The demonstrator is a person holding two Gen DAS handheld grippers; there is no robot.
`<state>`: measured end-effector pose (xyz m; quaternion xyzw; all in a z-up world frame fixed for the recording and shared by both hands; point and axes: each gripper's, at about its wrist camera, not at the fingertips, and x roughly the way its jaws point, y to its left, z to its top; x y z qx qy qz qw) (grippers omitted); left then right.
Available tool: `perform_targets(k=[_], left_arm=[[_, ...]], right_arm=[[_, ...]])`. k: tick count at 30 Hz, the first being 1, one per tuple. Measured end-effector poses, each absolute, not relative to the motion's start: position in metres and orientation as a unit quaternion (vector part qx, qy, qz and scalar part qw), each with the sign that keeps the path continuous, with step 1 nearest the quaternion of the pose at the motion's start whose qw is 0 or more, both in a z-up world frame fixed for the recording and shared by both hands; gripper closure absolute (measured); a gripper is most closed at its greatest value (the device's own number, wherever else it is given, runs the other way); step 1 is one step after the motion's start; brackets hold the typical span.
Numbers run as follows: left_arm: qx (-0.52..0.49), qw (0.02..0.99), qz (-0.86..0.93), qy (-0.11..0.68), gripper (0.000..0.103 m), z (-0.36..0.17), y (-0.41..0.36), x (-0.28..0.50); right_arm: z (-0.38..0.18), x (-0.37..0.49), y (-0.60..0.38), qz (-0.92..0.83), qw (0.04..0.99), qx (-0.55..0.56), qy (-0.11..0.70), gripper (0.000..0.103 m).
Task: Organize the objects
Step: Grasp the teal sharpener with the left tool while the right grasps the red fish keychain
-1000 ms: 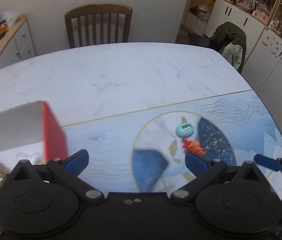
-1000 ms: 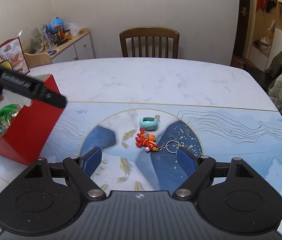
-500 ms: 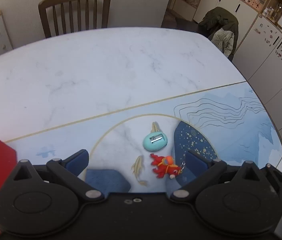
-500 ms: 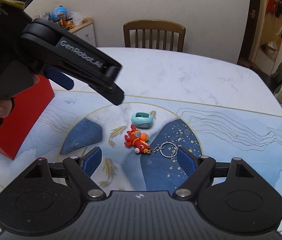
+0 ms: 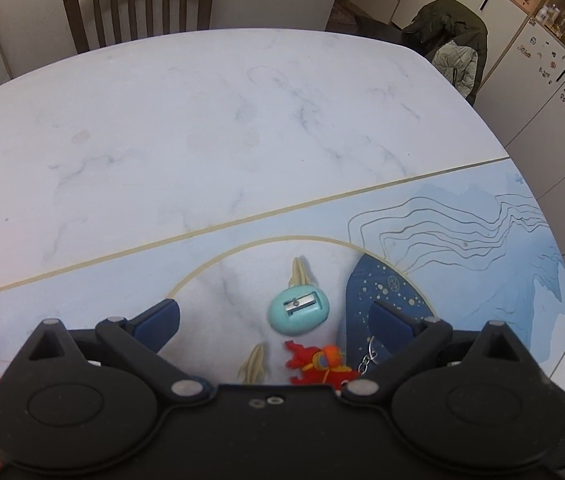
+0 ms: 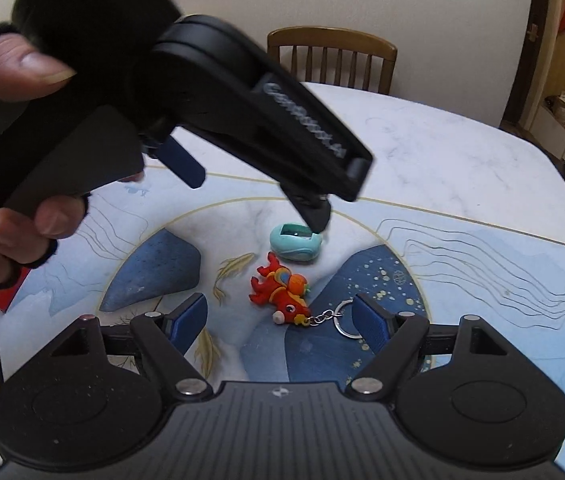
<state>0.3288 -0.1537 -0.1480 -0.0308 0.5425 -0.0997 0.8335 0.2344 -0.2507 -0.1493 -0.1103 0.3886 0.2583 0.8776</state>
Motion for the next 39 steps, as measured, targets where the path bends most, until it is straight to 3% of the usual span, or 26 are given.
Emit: perform_targets(k=[9, 21, 30, 39], left_arm=[[-0.023, 0.825, -0.104, 0.555, 0.011, -0.166, -0.169, 0.337], [-0.004, 0.83, -0.104, 0.547, 0.026, -0.176, -0.174, 0.339], [0.008, 0.838, -0.109, 0.535, 0.064, -0.172, -0.176, 0.335], [0.002, 0.841, -0.104, 0.531, 0.066, -0.17, -0.17, 0.333]], right_arm=[[-0.16, 0.243, -0.241, 0.266, 0.874, -0.124, 0.388, 0.042], [-0.171, 0.247, -0.234, 0.262, 0.871, -0.122, 0.397, 0.049], [-0.172, 0.244, -0.227, 0.262, 0.873, -0.129, 0.391, 0.061], [-0.168, 0.238, -0.221, 0.253, 0.875, -0.134, 0.39, 0.064]])
